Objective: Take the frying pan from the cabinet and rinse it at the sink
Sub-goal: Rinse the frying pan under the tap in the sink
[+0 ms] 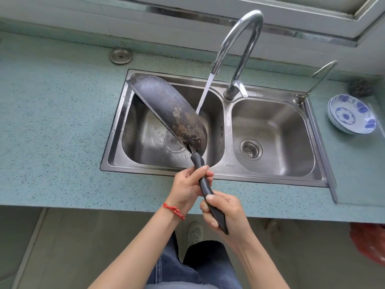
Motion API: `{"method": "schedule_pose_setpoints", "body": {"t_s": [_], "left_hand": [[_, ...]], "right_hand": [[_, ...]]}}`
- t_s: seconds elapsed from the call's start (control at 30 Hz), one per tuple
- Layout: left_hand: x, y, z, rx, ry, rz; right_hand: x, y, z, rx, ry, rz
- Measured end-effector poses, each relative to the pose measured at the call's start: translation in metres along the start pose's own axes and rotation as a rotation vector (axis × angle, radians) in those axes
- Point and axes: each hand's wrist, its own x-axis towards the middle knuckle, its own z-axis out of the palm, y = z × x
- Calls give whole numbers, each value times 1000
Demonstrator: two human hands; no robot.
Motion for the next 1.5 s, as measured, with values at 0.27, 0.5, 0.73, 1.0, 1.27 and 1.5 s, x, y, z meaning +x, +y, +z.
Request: {"method": "schedule_pose_setpoints", "body": {"t_s": [0.27,0.5,0.73,1.0,1.27,1.5], "left_hand": [[-6,-8,14,291,154,110],[-7,-7,18,332,190,149],[-4,-12,21,309,236,165],[-3,-15,10,310,209,136],[-7,-5,11,-111,167,-21],[-8,-4,10,-152,214,-46]], "right_hand": [[-8,3,-14,-25,-44,29],[-9,-4,-14,-131,-78,44],[0,-14,-4,-734,196,65],[-6,-5,-3,-218,78,56],[-1,-7,7,73,-27,116],[2,-2,6,113,-68,149]]}}
